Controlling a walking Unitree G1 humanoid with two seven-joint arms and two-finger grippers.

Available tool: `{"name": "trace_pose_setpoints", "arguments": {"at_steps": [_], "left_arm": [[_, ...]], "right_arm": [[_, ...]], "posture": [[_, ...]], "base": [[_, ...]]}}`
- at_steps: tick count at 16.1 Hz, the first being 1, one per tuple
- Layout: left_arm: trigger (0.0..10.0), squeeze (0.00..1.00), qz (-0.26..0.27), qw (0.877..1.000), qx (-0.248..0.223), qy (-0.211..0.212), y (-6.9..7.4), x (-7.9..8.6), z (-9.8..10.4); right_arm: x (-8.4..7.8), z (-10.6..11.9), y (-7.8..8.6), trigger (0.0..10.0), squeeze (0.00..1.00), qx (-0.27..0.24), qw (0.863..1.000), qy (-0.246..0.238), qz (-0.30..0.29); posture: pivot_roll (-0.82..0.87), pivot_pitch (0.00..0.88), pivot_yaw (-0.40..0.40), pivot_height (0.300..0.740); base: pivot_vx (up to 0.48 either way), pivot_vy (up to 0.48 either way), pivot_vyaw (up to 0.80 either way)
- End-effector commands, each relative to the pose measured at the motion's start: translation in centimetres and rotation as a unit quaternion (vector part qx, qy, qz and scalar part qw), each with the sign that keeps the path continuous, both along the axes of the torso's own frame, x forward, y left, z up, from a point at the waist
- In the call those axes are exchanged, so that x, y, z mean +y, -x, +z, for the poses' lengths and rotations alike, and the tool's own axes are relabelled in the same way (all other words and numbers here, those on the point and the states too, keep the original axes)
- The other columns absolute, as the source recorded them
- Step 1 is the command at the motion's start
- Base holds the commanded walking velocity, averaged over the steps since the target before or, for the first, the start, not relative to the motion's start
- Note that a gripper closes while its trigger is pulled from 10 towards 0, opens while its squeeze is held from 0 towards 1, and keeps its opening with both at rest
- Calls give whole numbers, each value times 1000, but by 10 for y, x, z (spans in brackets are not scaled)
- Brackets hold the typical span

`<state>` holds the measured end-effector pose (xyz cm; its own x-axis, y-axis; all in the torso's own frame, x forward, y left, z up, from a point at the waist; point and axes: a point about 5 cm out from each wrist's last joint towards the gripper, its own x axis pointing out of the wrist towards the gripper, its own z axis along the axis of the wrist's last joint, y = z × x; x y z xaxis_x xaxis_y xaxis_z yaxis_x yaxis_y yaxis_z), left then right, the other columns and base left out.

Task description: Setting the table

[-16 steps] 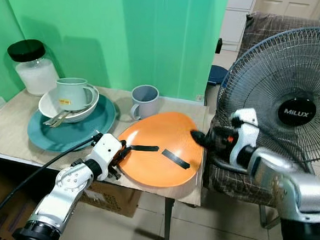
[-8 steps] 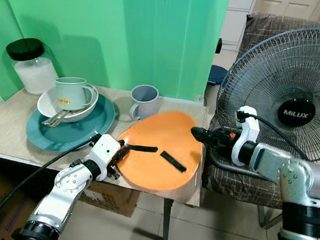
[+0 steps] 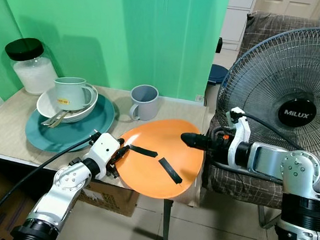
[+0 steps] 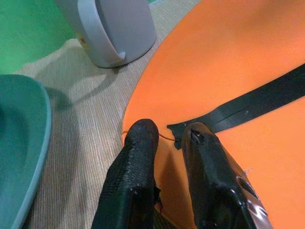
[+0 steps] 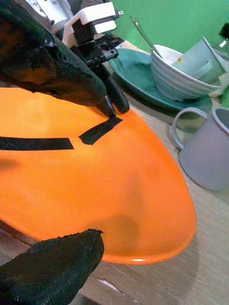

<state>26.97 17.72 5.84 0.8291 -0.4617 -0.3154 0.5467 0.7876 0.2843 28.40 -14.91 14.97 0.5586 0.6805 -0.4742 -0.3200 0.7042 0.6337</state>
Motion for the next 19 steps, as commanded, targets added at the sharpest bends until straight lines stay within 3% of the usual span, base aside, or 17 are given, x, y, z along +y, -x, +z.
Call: {"name": "trace_pose_setpoints", "arguments": {"at_steps": [1,6,11,12,14,15,19], "left_arm": [[10000,0,14,998,57,-31,12,14,-21],[10000,0,18,998,57,-36,13,21,-21],[10000,0,19,998,57,-37,14,21,-21],[10000,0,22,998,56,-37,14,22,-22],[10000,0,22,997,57,-37,15,22,-23],[10000,0,21,997,57,-37,15,22,-24],[10000,0,20,997,58,-37,17,22,-24]], "right_arm": [[-5,10,-4,10000,1000,-9,1000,0,-12],[-27,26,-9,10000,1000,-15,999,12,-39],[-27,27,-9,10000,1000,-12,999,8,-35],[-16,23,-3,10000,1000,7,1000,-6,-3],[-1,11,3,10000,75,39,999,-4,23],[0,8,3,10000,0,46,999,-5,22],[8,1,1,10000,0,71,996,-44,16]], "posture": [[-73,0,48,740],[-66,0,40,740],[-65,0,37,740],[-60,0,25,740],[-57,0,23,740],[-57,0,22,740],[-55,0,22,740]], "base": [[0,0,0],[0,0,0],[0,0,0],[0,0,0],[0,0,0],[0,0,0],[0,0,0]]}}
